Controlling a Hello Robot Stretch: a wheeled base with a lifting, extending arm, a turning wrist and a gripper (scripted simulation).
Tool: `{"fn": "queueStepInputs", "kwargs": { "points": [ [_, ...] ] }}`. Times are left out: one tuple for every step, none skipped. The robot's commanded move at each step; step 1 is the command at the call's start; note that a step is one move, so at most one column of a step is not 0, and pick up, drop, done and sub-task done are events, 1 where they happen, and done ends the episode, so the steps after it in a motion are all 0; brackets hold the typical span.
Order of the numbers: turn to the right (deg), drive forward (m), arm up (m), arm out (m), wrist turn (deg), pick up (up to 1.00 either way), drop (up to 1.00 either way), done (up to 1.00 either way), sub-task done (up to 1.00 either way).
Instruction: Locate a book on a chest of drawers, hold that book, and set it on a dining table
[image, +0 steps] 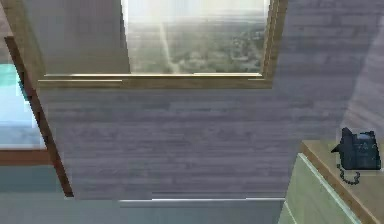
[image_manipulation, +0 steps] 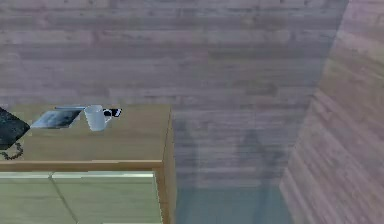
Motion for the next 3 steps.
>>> {"fn": "queueStepInputs", "kwargs": {
  "points": [
    [-33.0, 0.0, 0.0, 0.0, 0.0, 0.0, 0.0, 0.0, 0.0],
    [45.0, 0.0, 0.0, 0.0, 0.0, 0.0, 0.0, 0.0, 0.0],
    [21.0, 0.0, 0.0, 0.0, 0.0, 0.0, 0.0, 0.0, 0.0]
  ]
}}
